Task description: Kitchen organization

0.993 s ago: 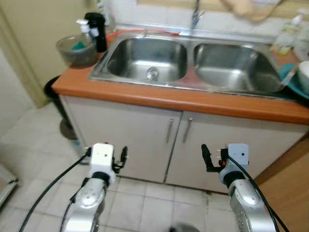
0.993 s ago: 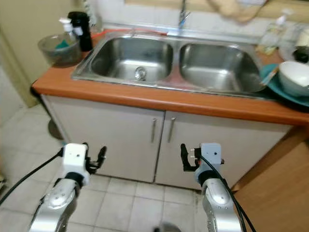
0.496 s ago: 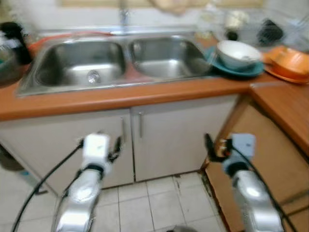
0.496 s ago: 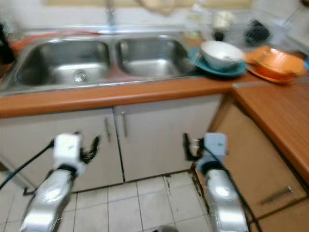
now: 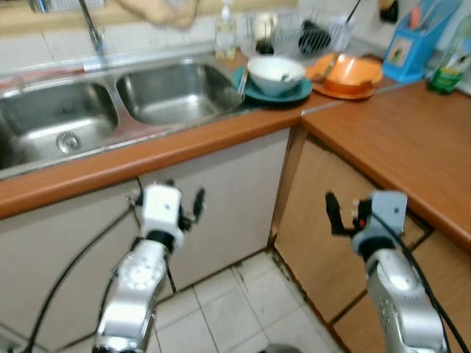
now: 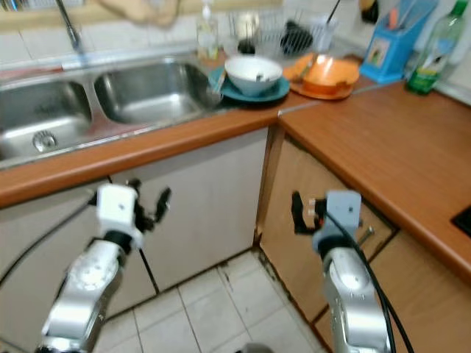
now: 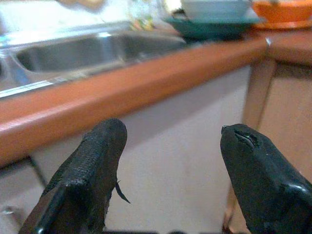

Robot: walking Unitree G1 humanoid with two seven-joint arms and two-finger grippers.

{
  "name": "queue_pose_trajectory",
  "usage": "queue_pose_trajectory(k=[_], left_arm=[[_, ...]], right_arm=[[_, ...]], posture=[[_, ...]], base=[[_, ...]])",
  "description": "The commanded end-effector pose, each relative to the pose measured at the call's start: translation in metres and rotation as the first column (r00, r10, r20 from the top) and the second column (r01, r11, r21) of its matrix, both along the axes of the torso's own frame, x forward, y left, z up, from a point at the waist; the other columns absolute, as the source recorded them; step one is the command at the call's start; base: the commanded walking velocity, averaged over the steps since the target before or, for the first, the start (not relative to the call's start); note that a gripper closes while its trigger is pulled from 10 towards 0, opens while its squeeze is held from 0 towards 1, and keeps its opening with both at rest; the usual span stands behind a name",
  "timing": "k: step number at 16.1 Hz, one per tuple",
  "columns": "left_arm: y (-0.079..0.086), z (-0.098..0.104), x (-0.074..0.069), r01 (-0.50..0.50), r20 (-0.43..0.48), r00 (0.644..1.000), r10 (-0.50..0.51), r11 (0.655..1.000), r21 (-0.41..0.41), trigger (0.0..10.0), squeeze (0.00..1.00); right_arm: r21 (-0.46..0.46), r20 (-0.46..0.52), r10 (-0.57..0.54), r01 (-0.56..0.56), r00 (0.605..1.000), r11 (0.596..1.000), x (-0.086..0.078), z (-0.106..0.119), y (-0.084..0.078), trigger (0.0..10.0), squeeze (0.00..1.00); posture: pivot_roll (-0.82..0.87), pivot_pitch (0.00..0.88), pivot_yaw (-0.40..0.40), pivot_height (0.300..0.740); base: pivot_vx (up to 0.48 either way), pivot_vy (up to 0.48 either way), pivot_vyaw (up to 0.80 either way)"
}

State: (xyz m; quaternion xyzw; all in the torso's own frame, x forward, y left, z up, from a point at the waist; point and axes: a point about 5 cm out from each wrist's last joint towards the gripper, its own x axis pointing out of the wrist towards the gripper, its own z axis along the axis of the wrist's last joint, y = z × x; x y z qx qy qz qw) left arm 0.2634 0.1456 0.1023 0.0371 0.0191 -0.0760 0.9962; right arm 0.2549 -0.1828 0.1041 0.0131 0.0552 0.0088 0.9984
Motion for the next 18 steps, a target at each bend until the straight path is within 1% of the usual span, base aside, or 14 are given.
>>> queue_pose_trajectory(k=[1, 2, 5, 7, 8, 10, 13, 15, 18], left_arm=[[0.008, 0.004, 0.0, -0.022, -0.011, 1.0, 0.022, 1.0, -0.016, 10.0, 0.0], [0.006, 0.008, -0.001, 0.005, 0.016, 1.0, -0.005, 1.0, -0.026, 10.0, 0.0], [0.009, 0.011, -0.005, 0.001, 0.029, 1.0, 0.0, 0.999, -0.032, 10.0, 0.0], [0.011, 0.016, -0.004, 0.01, 0.045, 0.999, -0.006, 0.997, -0.072, 10.0, 0.0], [0.01, 0.018, -0.003, 0.025, 0.052, 0.998, -0.021, 0.996, -0.083, 10.0, 0.0], [0.008, 0.018, -0.003, 0.029, 0.044, 0.999, -0.025, 0.995, -0.098, 10.0, 0.0], [-0.002, 0.021, -0.003, 0.081, 0.05, 0.996, -0.076, 0.992, -0.099, 10.0, 0.0], [-0.004, 0.022, -0.003, 0.09, 0.054, 0.995, -0.085, 0.992, -0.092, 10.0, 0.0], [-0.002, 0.027, 0.0, 0.091, 0.061, 0.994, -0.087, 0.994, -0.06, 10.0, 0.0]], right_arm=[[0.016, 0.002, 0.066, -0.066, 0.998, 0.998, 0.002, 0.005, 0.012, 10.0, 0.0], [0.001, 0.007, 0.091, -0.091, 0.996, 0.996, 0.004, 0.008, 0.016, 10.0, 0.0], [0.022, 0.026, 0.117, -0.117, 0.993, 0.993, 0.007, 0.016, 0.023, 10.0, 0.0], [0.028, 0.032, 0.153, -0.154, 0.988, 0.988, 0.007, 0.022, 0.028, 10.0, 0.0], [0.007, 0.031, 0.175, -0.175, 0.984, 0.985, 0.008, 0.024, 0.031, 10.0, 0.0], [-0.018, 0.03, 0.185, -0.184, 0.982, 0.983, 0.008, 0.025, 0.031, 10.0, 0.0], [-0.012, 0.03, 0.156, -0.156, 0.987, 0.988, 0.009, 0.026, 0.029, 10.0, 0.0], [-0.01, 0.03, 0.155, -0.155, 0.987, 0.988, 0.01, 0.026, 0.03, 10.0, 0.0], [-0.008, 0.027, 0.16, -0.16, 0.987, 0.987, 0.011, 0.026, 0.032, 10.0, 0.0]], posture=[[-0.15, 0.0, -0.007, 0.74], [-0.15, 0.0, -0.012, 0.74], [-0.14, 0.0, -0.016, 0.74], [-0.14, 0.0, -0.017, 0.74], [-0.14, 0.0, -0.019, 0.74], [-0.15, 0.0, -0.022, 0.74], [-0.14, 0.0, -0.025, 0.74], [-0.14, 0.0, -0.028, 0.74], [-0.13, 0.0, -0.034, 0.74]], base=[[0.0, 0.0, 0.0], [0.0, 0.0, 0.0], [0.0, 0.0, 0.0], [0.129, 0.0, 0.0], [0.375, 0.0, 0.0], [0.386, 0.0, 0.0], [0.391, 0.0, 0.0], [0.388, 0.0, 0.0], [0.376, 0.0, 0.0]])
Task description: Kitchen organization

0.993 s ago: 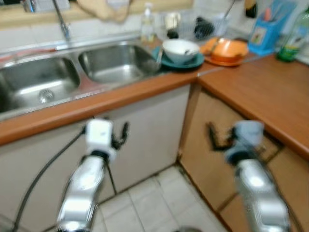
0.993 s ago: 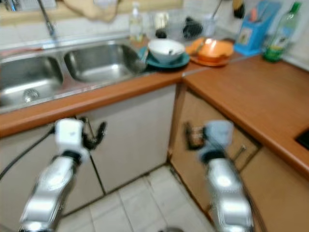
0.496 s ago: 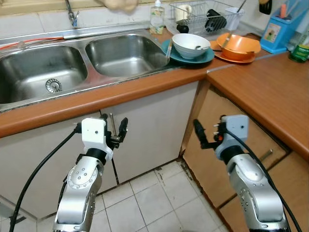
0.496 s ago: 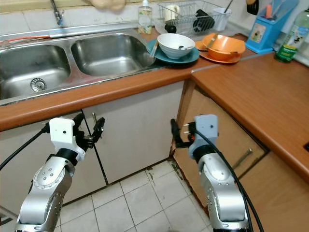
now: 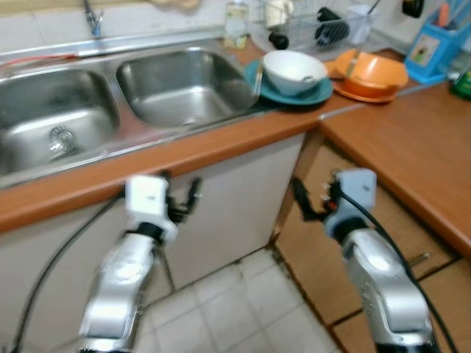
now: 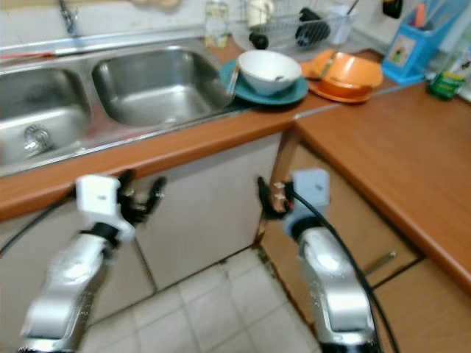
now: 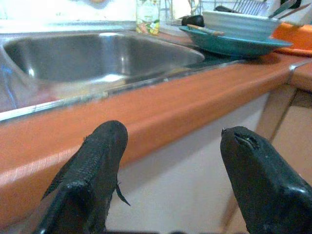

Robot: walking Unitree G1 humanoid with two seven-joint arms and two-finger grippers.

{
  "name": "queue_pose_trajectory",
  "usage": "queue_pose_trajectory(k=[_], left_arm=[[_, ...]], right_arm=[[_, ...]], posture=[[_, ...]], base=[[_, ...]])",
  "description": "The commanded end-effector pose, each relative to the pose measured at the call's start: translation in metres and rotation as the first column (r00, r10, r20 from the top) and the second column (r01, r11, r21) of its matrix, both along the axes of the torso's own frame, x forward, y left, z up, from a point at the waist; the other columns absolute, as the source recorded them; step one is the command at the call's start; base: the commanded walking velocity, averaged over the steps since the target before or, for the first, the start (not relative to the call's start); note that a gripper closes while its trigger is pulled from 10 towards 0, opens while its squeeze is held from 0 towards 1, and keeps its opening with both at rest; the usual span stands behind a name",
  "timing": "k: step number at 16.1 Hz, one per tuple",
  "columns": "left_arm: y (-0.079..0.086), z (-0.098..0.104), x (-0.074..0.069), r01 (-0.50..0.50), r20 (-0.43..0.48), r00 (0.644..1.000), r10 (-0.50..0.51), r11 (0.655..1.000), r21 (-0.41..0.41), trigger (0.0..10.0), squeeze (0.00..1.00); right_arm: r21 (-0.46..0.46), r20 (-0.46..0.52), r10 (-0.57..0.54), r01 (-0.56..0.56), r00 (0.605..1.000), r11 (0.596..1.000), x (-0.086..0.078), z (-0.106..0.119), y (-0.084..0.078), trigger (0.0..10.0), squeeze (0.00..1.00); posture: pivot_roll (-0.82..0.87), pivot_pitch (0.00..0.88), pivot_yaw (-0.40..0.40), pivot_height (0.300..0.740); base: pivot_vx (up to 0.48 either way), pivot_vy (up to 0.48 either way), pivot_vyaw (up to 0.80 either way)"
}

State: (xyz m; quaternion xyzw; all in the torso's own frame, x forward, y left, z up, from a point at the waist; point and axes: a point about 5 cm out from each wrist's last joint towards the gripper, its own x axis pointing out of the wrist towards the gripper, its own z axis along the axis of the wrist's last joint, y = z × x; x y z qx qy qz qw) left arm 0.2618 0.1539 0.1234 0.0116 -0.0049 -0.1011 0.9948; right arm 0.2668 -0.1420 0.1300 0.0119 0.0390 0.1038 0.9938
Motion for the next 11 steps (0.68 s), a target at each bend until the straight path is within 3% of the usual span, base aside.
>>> queue_pose_trajectory(k=[1, 11], left_arm=[[-0.01, 0.006, 0.001, 0.038, 0.018, 0.999, -0.038, 0.999, -0.005, 10.0, 0.0], [-0.025, 0.009, 0.0, 0.085, 0.023, 0.996, -0.084, 0.996, -0.017, 10.0, 0.0]], right_arm=[[-0.014, -0.005, -0.03, 0.03, 1.0, 0.999, -0.001, 0.001, -0.008, 10.0, 0.0], [-0.035, 0.009, -0.046, 0.046, 0.999, 0.998, -0.002, 0.004, -0.014, 10.0, 0.0]], posture=[[-0.13, 0.0, -0.034, 0.74], [-0.14, 0.0, -0.043, 0.74]], base=[[0.364, 0.0, 0.0], [0.357, 0.0, 0.0]])
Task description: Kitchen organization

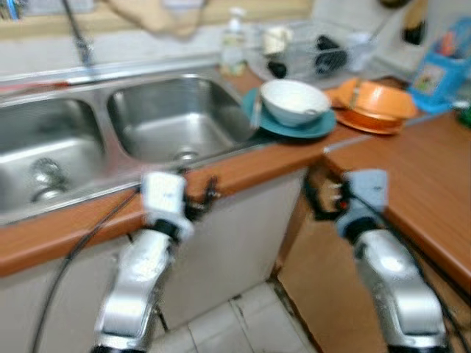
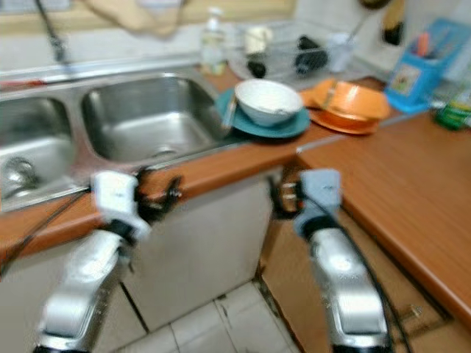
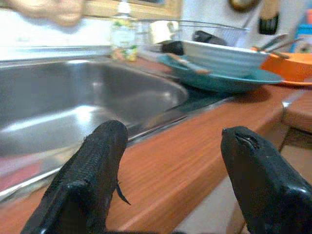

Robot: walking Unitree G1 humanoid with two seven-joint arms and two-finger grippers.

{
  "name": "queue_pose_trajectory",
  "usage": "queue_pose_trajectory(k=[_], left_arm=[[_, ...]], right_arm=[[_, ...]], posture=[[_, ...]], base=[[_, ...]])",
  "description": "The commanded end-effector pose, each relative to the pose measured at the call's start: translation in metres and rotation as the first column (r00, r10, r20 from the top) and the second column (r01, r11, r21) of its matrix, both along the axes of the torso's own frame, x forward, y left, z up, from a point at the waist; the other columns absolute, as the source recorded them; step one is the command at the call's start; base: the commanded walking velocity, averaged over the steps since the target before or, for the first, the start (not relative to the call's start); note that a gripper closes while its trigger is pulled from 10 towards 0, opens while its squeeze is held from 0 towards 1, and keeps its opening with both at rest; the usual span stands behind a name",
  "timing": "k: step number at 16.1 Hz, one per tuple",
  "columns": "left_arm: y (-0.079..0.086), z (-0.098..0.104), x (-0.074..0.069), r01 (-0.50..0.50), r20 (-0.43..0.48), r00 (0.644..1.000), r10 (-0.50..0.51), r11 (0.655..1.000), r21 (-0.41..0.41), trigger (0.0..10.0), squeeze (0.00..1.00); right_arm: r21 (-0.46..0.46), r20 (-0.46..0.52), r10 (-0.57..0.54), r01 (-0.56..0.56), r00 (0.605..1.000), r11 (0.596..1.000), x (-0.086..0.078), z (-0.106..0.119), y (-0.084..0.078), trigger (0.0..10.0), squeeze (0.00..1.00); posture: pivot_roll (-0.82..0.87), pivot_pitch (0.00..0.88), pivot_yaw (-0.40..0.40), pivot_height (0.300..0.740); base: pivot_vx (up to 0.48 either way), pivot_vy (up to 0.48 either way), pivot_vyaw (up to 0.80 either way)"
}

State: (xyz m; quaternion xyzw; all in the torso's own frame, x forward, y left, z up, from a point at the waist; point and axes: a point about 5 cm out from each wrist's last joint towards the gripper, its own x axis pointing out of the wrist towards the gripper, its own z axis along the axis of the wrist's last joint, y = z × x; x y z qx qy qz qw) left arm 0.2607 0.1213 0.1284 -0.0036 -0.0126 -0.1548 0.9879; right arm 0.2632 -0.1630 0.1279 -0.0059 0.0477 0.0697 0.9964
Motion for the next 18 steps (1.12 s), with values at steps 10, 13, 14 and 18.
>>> queue_pose_trajectory(k=[10, 13, 14, 18], left_arm=[[0.007, 0.006, -0.003, -0.023, 0.029, 0.999, 0.024, 1.0, -0.005, 10.0, 0.0], [0.007, 0.003, -0.002, -0.052, 0.008, 0.999, 0.052, 0.998, -0.018, 10.0, 0.0], [0.007, -0.001, -0.002, -0.06, -0.02, 0.998, 0.06, 0.998, -0.019, 10.0, 0.0], [0.008, 0.0, 0.002, -0.075, -0.004, 0.997, 0.075, 0.997, 0.017, 10.0, 0.0]], right_arm=[[0.018, 0.047, 0.073, -0.073, 0.996, 0.997, -0.013, 0.004, 0.005, 10.0, 0.0], [0.018, 0.053, 0.076, -0.077, 0.996, 0.997, -0.015, 0.004, 0.004, 10.0, 0.0], [0.014, 0.056, 0.067, -0.068, 0.996, 0.998, -0.016, 0.005, 0.003, 10.0, 0.0], [0.002, 0.065, 0.037, -0.037, 0.997, 0.999, -0.015, 0.008, -0.001, 10.0, 0.0]], posture=[[-0.14, 0.0, -0.049, 0.74], [-0.15, 0.0, -0.048, 0.74], [-0.15, 0.0, -0.046, 0.74], [-0.17, 0.0, -0.041, 0.74]], base=[[0.339, 0.0, -0.13], [0.099, 0.0, 0.0], [0.0, 0.0, 0.0], [0.0, -0.12, 0.0]])
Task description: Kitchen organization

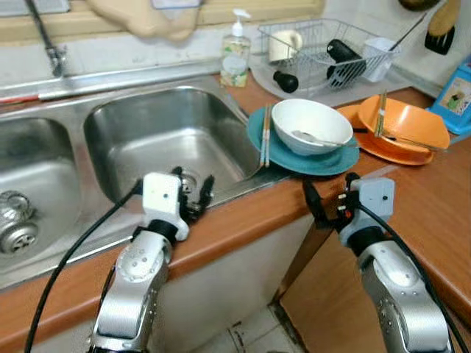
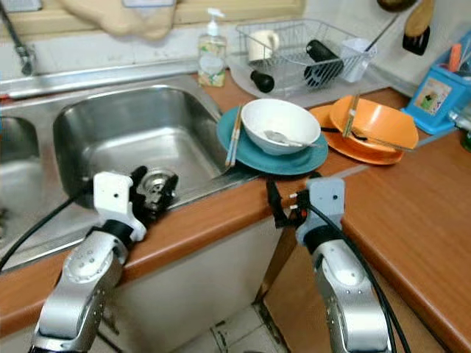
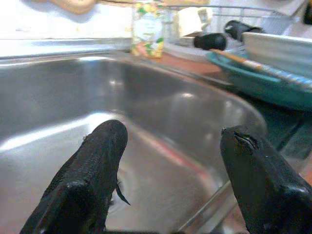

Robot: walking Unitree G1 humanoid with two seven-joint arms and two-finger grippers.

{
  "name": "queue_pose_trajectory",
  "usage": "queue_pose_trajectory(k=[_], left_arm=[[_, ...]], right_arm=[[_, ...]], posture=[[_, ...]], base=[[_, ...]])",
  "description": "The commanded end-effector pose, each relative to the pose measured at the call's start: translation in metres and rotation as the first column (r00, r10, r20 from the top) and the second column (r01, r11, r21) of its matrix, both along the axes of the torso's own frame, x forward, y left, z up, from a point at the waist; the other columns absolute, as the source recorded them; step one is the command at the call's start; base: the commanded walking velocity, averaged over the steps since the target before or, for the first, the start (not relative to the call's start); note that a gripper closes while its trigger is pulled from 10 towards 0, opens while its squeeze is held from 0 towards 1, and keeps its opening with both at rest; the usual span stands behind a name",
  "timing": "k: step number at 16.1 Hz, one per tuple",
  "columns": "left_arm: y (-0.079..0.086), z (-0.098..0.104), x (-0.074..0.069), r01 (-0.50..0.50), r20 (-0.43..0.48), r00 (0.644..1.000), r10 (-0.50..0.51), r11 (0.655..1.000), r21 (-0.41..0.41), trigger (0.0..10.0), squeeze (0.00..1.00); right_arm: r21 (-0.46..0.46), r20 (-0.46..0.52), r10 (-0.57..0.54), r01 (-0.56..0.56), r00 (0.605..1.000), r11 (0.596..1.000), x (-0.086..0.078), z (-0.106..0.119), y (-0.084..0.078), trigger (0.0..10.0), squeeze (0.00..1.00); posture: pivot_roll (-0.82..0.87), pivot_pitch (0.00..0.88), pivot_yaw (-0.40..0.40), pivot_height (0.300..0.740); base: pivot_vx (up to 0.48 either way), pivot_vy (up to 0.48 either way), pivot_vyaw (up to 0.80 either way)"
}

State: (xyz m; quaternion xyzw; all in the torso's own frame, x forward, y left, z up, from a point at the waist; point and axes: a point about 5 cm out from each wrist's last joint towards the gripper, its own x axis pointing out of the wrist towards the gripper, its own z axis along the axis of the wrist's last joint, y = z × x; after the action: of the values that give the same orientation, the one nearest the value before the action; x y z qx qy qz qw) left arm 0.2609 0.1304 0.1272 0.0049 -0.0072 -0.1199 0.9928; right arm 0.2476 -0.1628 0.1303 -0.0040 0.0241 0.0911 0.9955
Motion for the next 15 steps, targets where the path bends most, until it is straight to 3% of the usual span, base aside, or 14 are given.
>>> queue_pose_trajectory(k=[1, 3, 15], left_arm=[[-0.001, 0.001, 0.002, -0.011, 0.006, 1.0, 0.011, 1.0, 0.004, 10.0, 0.0], [0.0, -0.002, 0.003, -0.01, -0.009, 1.0, 0.011, 1.0, 0.024, 10.0, 0.0], [0.01, -0.005, 0.002, -0.066, -0.034, 0.997, 0.066, 0.998, 0.01, 10.0, 0.0]], right_arm=[[-0.006, 0.019, -0.005, 0.005, 1.0, 1.0, 0.001, 0.005, -0.001, 10.0, 0.0], [-0.012, 0.022, -0.007, 0.007, 1.0, 1.0, 0.002, 0.006, 0.0, 10.0, 0.0], [-0.04, -0.013, 0.008, -0.008, 1.0, 0.999, 0.005, 0.001, 0.006, 10.0, 0.0]], posture=[[-0.17, 0.0, -0.038, 0.74], [-0.17, 0.0, -0.034, 0.74], [-0.15, 0.0, -0.031, 0.74]], base=[[0.0, -0.48, 0.0], [0.0, -0.379, 0.0], [0.0, 0.0, 0.0]])
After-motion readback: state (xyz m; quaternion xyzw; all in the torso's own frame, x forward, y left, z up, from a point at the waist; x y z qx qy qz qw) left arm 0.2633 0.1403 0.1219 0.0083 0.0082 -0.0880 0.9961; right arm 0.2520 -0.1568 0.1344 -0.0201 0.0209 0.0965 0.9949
